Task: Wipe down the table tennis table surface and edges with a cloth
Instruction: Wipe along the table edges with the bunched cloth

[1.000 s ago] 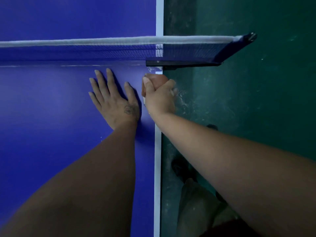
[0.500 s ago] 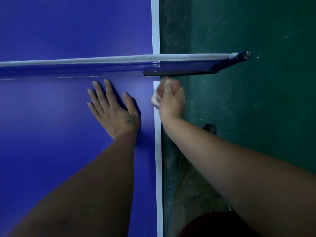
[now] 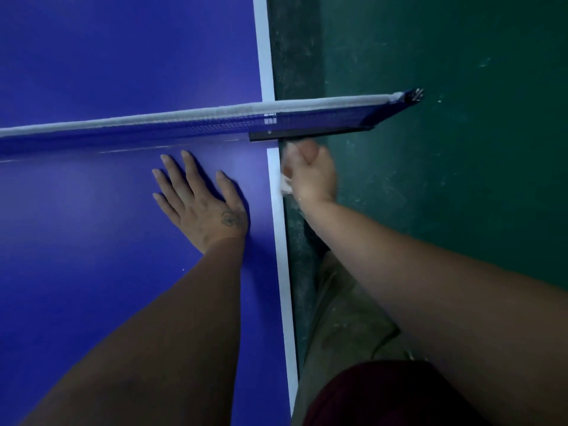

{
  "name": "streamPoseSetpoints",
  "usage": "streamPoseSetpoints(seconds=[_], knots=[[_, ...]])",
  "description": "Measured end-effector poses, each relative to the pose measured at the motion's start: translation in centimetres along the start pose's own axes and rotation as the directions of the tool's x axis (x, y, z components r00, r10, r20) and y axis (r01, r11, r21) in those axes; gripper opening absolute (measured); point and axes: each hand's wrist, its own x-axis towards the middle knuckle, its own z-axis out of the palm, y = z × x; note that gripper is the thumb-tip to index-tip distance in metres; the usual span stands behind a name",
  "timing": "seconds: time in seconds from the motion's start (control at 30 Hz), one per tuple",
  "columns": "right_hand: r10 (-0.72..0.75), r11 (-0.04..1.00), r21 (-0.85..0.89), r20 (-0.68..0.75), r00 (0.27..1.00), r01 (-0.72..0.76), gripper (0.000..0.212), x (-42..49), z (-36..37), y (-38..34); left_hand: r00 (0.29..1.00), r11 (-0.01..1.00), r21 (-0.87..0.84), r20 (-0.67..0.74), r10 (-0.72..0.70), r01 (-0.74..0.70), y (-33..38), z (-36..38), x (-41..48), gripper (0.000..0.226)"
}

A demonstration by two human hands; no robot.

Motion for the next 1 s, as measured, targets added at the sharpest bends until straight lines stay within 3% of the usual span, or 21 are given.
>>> streamPoseSetpoints(seconds=[0.1,0.27,0.4,0.57,0.7,0.87,1.0], knots=[[0.088,0.996,-0.005,-0.04,0.995,-0.088,0.033,0.2,-3.6,1.1,1.0,1.0,-0.01,0.022,-0.009,0.009,0.3,-0.4,0.2,0.069],[-0.034,0.999,-0.036,0.167,0.985,0.04,0.028,-2.3,-6.9,2.6,0.996,0.998,-0.051,0.088,-0.018,0.023,0.3,-1.4,0.0,0.07],[-0.043,0.999,-0.015,0.246,0.968,0.048,0.037,-3.7,-9.3,2.2,0.983,0.988,-0.155,0.181,0.003,0.025,0.2,-2.8,-0.3,0.068],[-0.073,0.994,-0.055,0.34,0.938,0.098,0.045,-4.0,-13.0,-0.6,0.943,0.925,-0.35,0.331,-0.023,0.145,2.1,-6.5,-3.2,0.056],[-0.118,0.977,-0.12,0.377,0.919,0.175,0.043,-3.2,-16.4,-2.6,0.9,0.888,-0.391,0.431,-0.057,0.243,4.8,-9.2,-6.5,0.053],[-0.126,0.948,-0.208,0.445,0.887,0.24,0.04,-1.2,-21.2,-3.8,0.897,0.893,-0.417,0.441,0.038,0.168,7.9,-11.3,-10.0,0.048],[-0.139,0.94,-0.218,0.458,0.878,0.263,0.051,0.9,-26.1,-5.8,0.925,0.873,-0.486,0.349,0.153,0.039,12.6,-14.2,-10.7,0.039]])
